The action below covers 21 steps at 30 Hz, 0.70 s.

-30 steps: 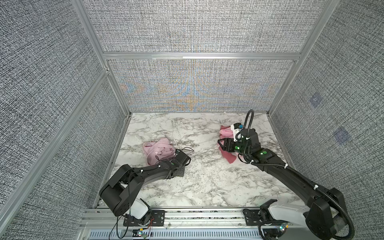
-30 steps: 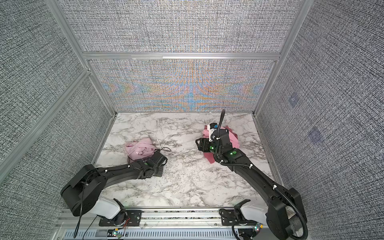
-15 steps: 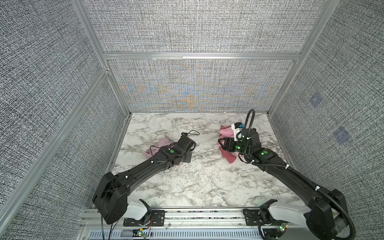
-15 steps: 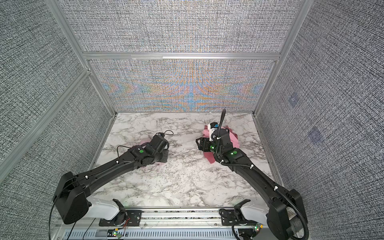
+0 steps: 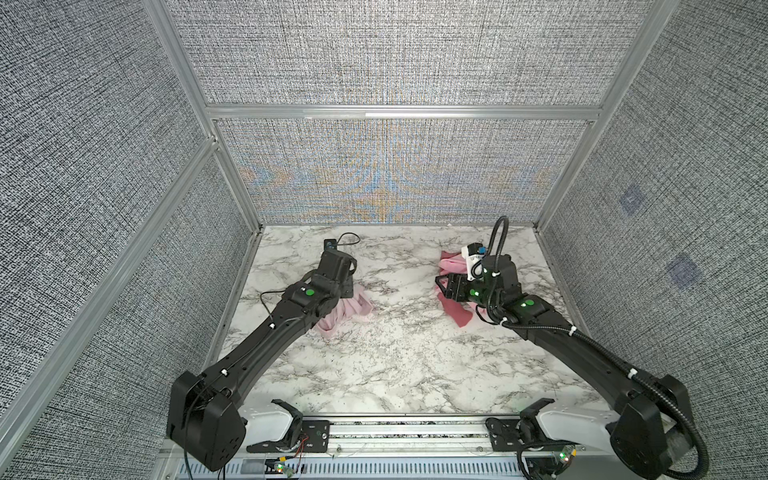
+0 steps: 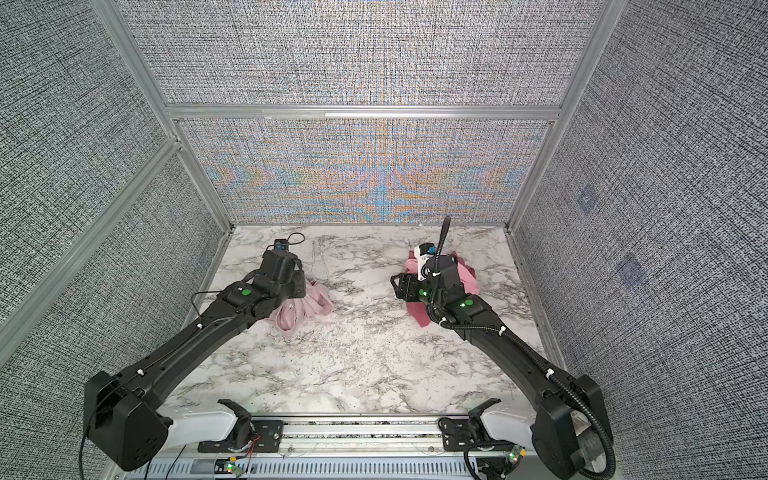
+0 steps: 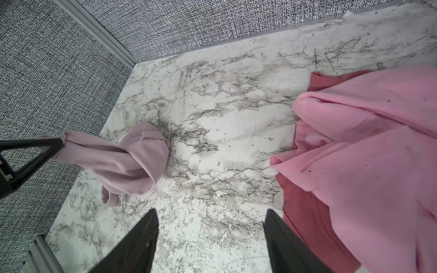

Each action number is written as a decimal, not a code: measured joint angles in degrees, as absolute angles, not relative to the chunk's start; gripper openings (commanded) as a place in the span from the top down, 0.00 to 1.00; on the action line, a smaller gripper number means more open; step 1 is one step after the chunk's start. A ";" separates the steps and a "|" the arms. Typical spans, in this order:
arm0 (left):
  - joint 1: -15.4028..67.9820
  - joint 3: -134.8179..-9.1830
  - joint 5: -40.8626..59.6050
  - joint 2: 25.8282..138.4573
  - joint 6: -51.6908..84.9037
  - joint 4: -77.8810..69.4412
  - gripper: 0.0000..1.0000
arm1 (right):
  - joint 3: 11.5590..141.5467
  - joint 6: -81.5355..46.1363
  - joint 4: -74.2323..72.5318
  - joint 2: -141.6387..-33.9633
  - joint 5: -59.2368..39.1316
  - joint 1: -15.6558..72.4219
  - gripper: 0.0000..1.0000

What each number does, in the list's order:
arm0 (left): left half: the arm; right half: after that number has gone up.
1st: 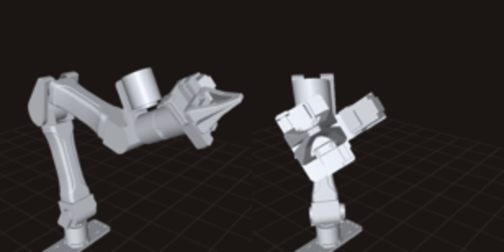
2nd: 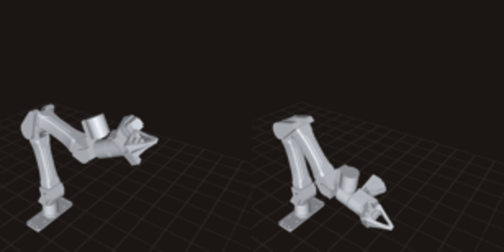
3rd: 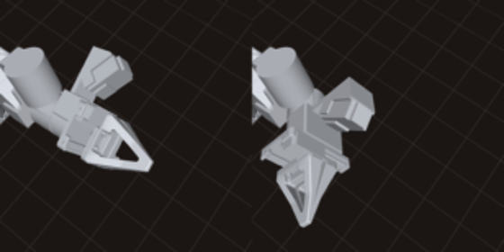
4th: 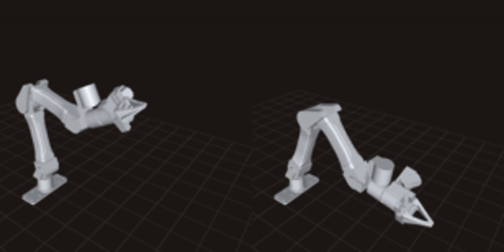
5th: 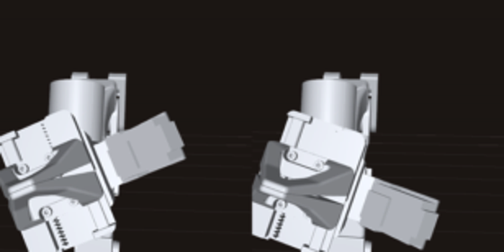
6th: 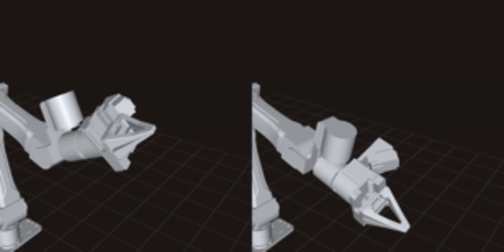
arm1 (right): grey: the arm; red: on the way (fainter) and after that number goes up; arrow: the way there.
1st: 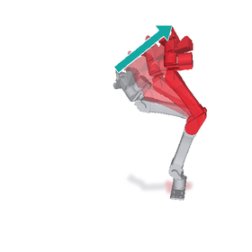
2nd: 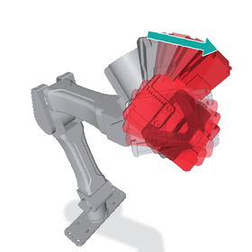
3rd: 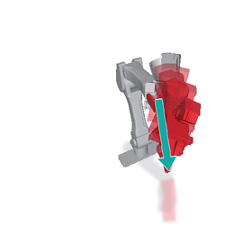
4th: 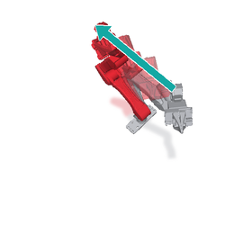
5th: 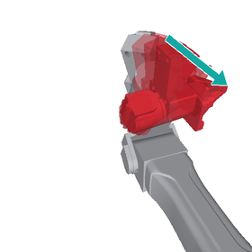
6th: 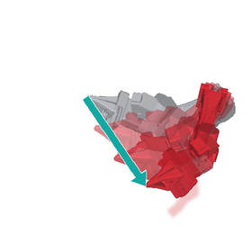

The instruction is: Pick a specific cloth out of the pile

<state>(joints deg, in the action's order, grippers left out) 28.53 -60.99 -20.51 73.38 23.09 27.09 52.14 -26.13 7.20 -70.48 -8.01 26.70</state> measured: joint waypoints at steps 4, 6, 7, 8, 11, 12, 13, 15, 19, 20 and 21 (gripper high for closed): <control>21.37 -59.42 -19.35 74.02 21.58 22.26 1.00 | 52.18 -26.13 7.27 -71.35 -8.03 26.70 0.28; 17.91 -58.70 -18.37 75.88 21.19 19.68 1.00 | 53.39 -26.11 8.14 -72.01 -8.03 26.70 0.28; 15.99 -58.24 -17.76 77.43 20.99 18.35 1.00 | 54.06 -26.09 8.03 -72.23 -8.01 26.70 0.28; 14.44 -57.78 -17.67 79.02 20.91 17.21 1.00 | 54.57 -26.06 7.88 -72.36 -8.01 26.70 0.28; 11.05 -56.51 -16.56 83.44 20.80 14.63 1.00 | 55.33 -25.69 7.90 -73.10 -8.01 26.70 0.28; 10.33 -56.07 -16.36 84.75 20.80 13.67 1.00 | 55.53 -25.69 8.03 -73.34 -8.01 26.70 0.28; 9.52 -55.53 -16.08 86.26 20.82 12.56 1.00 | 55.83 -25.67 8.25 -73.58 -7.99 26.70 0.28; 8.19 -54.57 -15.18 88.84 20.99 11.33 1.00 | 56.34 -25.65 8.43 -73.91 -7.99 26.70 0.28; 7.03 -52.73 -14.37 92.71 21.82 8.69 1.00 | 57.47 -25.34 8.73 -74.76 -7.97 26.70 0.28; 7.03 -52.16 -13.87 93.43 22.15 8.03 1.00 | 57.76 -25.08 8.78 -74.96 -7.94 26.68 0.28; 7.07 -51.66 -13.50 94.11 22.20 7.42 1.00 | 57.95 -25.04 8.75 -75.11 -7.94 26.68 0.28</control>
<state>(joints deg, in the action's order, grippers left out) 7.07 -51.66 -13.50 94.11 22.20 7.42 57.95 -25.04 8.75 -75.11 -7.94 26.68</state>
